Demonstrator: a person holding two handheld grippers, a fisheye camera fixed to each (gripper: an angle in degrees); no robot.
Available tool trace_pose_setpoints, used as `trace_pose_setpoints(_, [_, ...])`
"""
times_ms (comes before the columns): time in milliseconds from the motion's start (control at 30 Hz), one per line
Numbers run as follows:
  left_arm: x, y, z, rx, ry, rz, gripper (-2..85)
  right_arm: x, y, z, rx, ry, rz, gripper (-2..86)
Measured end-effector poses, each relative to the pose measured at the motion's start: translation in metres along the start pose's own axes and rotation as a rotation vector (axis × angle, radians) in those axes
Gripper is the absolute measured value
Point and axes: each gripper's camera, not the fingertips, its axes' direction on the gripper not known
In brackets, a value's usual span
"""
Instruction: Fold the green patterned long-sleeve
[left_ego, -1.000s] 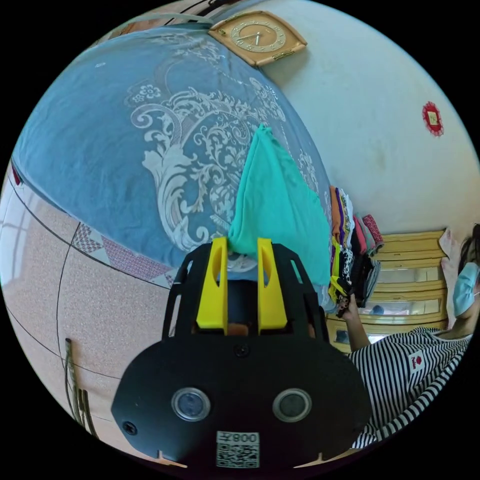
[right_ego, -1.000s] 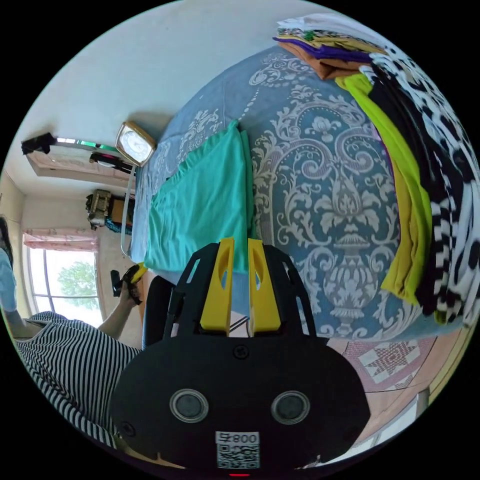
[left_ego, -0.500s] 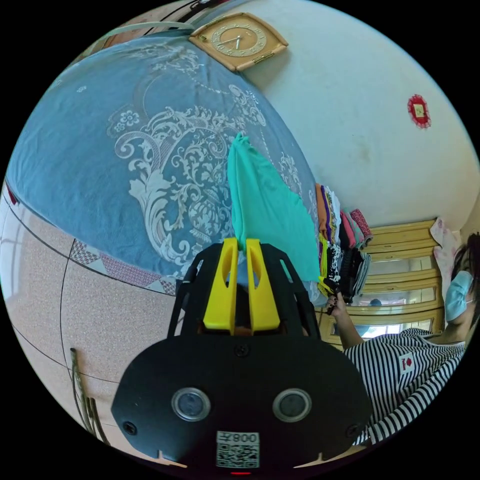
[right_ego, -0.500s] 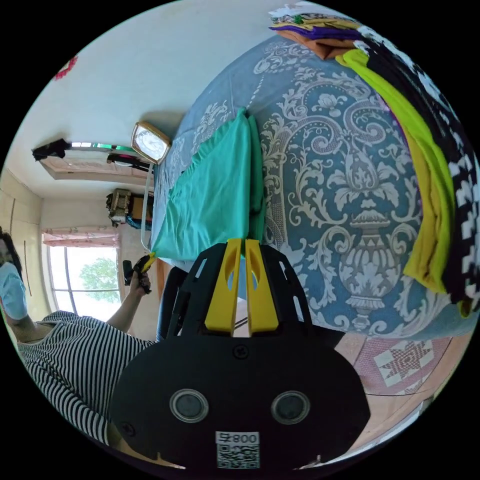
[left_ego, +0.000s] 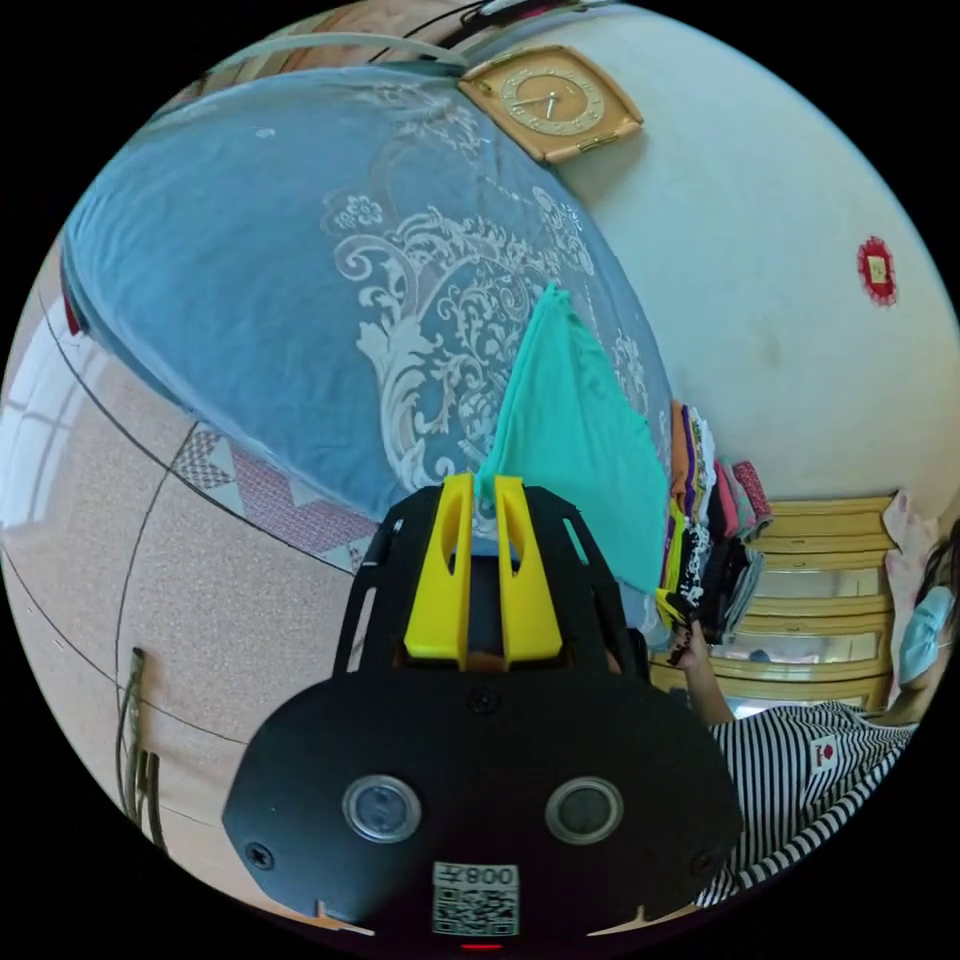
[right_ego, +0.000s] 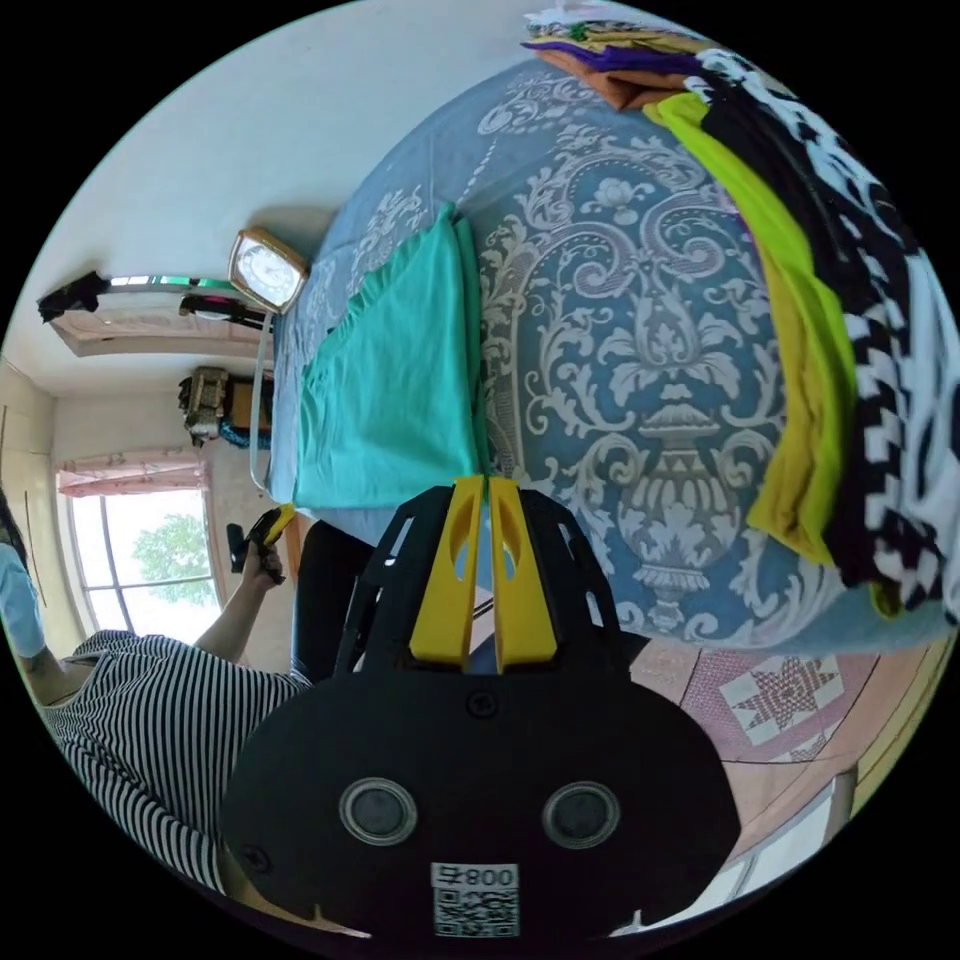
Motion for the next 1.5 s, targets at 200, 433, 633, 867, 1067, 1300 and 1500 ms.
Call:
trace_pose_setpoints(200, [0.073, 0.019, -0.003, -0.003, -0.045, 0.180, 3.2, -0.038, 0.021, -0.008, 0.109, 0.012, -0.079, 0.2])
trace_pose_setpoints(433, [0.145, 0.026, 0.063, -0.230, -0.131, 0.273, 2.2, -0.066, 0.004, 0.071, -0.084, 0.134, -0.145, 0.2])
trace_pose_setpoints(633, [0.187, 0.042, 0.043, -0.194, -0.124, 0.297, 3.7, -0.063, 0.022, 0.049, -0.013, 0.122, -0.124, 0.7])
trace_pose_setpoints(867, [0.285, 0.072, 0.048, -0.249, -0.053, 0.526, 7.8, -0.035, 0.041, 0.025, 0.097, 0.119, -0.013, 5.0])
trace_pose_setpoints(1067, [0.400, 0.109, 0.102, -0.415, -0.004, 0.796, 8.8, -0.027, 0.037, 0.048, 0.064, 0.026, 0.004, 6.1])
trace_pose_setpoints(1300, [0.518, 0.157, 0.151, -0.524, 0.054, 1.057, 9.3, -0.015, 0.034, 0.047, 0.071, -0.092, 0.012, 2.9])
trace_pose_setpoints(1500, [0.602, 0.199, 0.182, -0.532, -0.013, 1.245, 9.7, -0.030, 0.028, 0.026, 0.126, -0.264, -0.049, 1.8])
